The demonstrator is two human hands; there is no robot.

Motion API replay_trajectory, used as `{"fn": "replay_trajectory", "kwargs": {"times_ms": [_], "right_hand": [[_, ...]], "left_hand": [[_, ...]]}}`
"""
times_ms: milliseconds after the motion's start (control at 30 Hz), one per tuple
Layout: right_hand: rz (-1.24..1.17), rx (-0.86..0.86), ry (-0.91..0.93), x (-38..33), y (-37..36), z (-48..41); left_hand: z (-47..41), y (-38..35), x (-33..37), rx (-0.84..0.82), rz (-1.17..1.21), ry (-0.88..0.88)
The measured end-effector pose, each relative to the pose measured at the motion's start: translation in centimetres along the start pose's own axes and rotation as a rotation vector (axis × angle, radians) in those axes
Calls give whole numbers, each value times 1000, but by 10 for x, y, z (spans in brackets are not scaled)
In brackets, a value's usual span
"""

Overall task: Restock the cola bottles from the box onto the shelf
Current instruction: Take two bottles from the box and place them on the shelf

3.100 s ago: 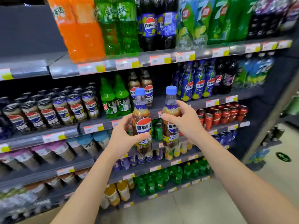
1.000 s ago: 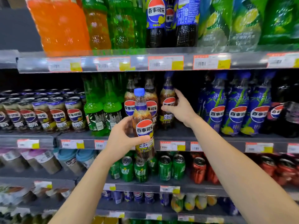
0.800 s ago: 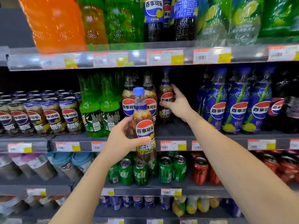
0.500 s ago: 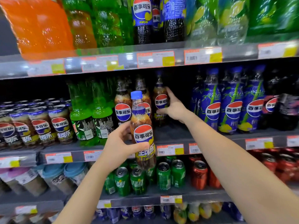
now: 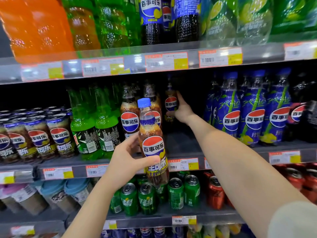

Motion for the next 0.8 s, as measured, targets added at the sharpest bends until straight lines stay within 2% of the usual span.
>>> {"fn": "replay_trajectory", "kwargs": {"times_ms": [800], "right_hand": [[117,88,-89,18,2,-70]], "left_hand": [[15,4,-14,23,14,-42]]}}
Point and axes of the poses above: each hand's wrist, its own z-axis away from the middle knuckle, its own y-axis out of the back of the hand, x = y × z, the point moved 3 cm from there along -z, towards the middle knuckle, and after that the axes turned 14 degrees about -x, right-handed, at the moved point
